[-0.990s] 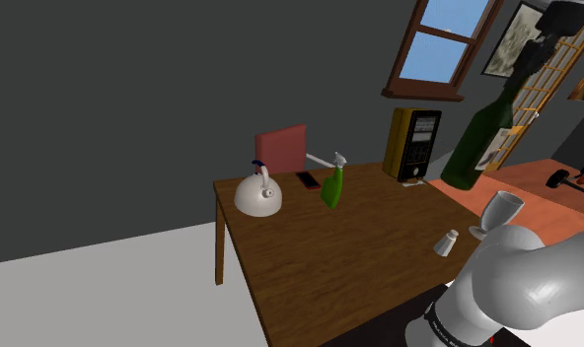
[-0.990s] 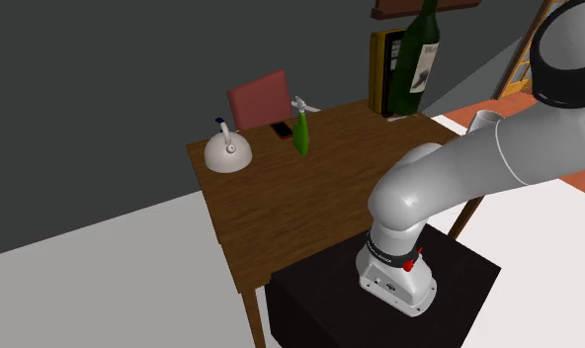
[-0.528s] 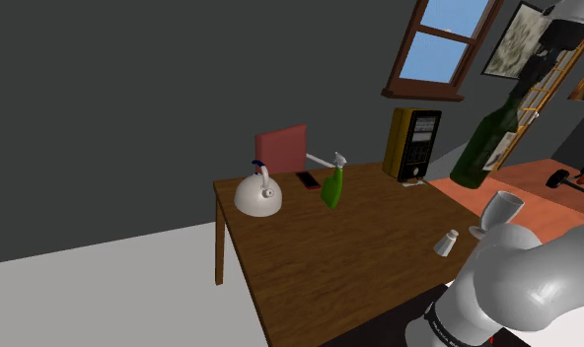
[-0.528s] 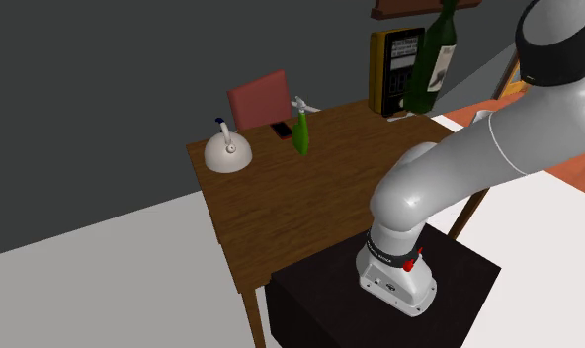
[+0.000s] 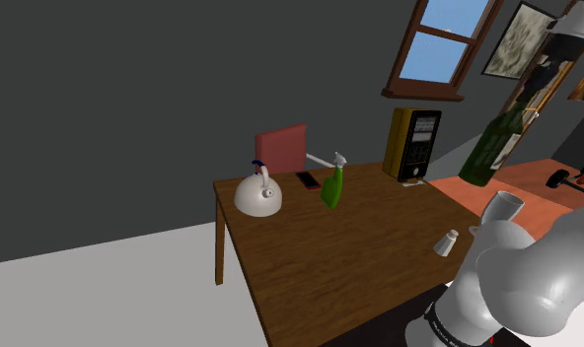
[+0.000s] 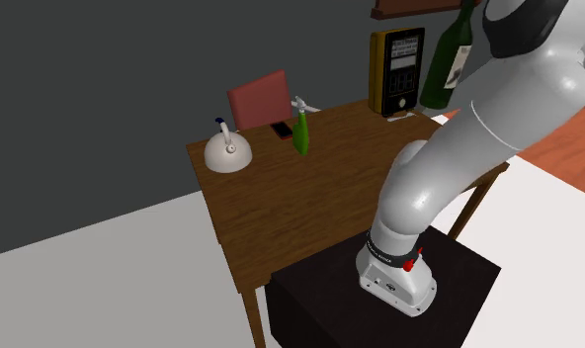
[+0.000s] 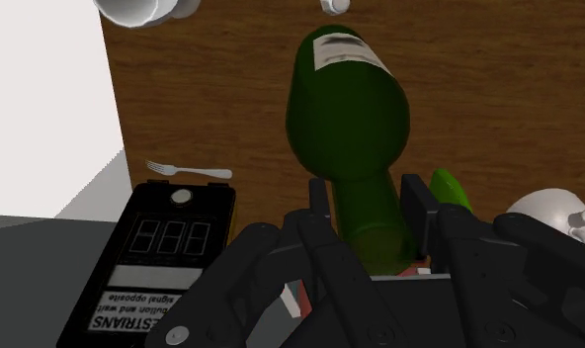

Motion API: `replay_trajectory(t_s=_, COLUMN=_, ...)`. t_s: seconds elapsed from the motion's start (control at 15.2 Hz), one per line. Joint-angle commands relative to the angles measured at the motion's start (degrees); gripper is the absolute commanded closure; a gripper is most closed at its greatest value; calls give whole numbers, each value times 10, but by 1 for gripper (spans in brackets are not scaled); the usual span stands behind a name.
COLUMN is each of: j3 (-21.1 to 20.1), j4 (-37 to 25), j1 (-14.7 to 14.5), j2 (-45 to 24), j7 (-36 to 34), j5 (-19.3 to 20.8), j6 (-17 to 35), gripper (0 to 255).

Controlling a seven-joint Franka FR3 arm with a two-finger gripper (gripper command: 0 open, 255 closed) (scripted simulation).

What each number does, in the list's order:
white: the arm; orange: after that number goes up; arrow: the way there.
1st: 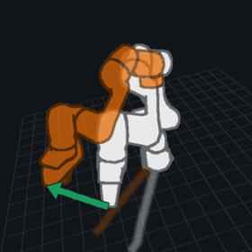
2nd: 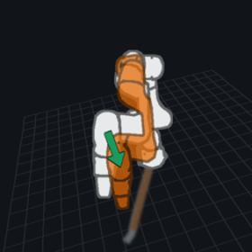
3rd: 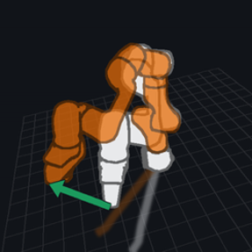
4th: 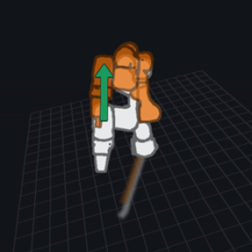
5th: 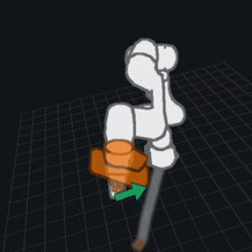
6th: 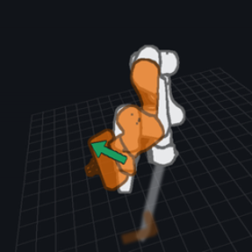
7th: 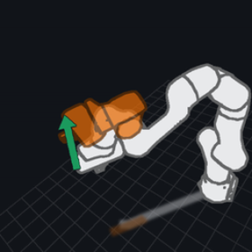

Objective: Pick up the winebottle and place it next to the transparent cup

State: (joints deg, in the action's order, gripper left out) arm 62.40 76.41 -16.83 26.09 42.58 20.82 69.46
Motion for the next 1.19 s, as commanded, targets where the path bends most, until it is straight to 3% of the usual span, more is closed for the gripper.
replay_trajectory(t_s=0.0, j3=89, j4=-37, j1=-53, j2=-22, j7=39, j5=-7, j6=7, gripper=255)
replay_trajectory(t_s=0.2, j3=248, j4=-111, j1=-198, j2=-25, j7=73, j5=2, j6=1, gripper=255)
replay_trajectory(t_s=0.26, j3=264, j4=-124, j1=-223, j2=-17, j7=73, j5=13, j6=-3, gripper=255)
replay_trajectory(t_s=0.66, j3=190, j4=-21, j1=-119, j2=-13, j7=67, j5=4, j6=60, gripper=255)
replay_trajectory(t_s=1.12, j3=133, j4=74, j1=-45, j2=5, j7=56, j5=11, j6=120, gripper=255)
